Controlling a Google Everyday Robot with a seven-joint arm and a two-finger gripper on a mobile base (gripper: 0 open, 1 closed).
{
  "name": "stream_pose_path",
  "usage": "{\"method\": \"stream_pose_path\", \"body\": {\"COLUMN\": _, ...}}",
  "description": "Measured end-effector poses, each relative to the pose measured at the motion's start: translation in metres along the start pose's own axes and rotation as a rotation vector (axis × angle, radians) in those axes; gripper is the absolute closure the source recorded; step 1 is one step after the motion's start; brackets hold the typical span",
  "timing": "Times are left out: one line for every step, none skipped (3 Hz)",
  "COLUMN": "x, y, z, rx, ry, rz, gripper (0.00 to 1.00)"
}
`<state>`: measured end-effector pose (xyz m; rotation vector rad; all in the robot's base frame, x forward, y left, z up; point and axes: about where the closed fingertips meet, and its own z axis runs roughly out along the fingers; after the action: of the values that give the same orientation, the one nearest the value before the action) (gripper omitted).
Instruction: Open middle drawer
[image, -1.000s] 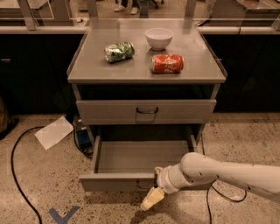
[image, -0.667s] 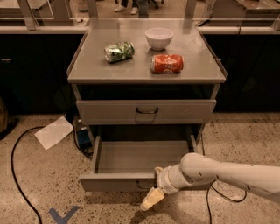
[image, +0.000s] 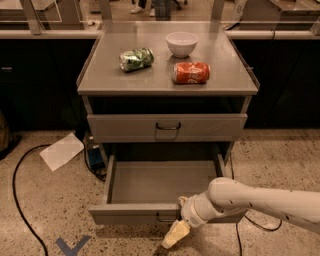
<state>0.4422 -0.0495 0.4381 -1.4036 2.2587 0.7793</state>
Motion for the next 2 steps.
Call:
{"method": "stream_pose_path", "body": {"x": 0.0030, "y": 0.0068, "z": 0.0005, "rx": -0.018, "ry": 0.009, "rz": 0.010, "gripper": 0.00}}
{"method": "stream_pose_path", "body": {"x": 0.0022, "y": 0.0082, "z": -0.0019, "rx": -0.019, "ry": 0.010, "rz": 0.013, "gripper": 0.00}}
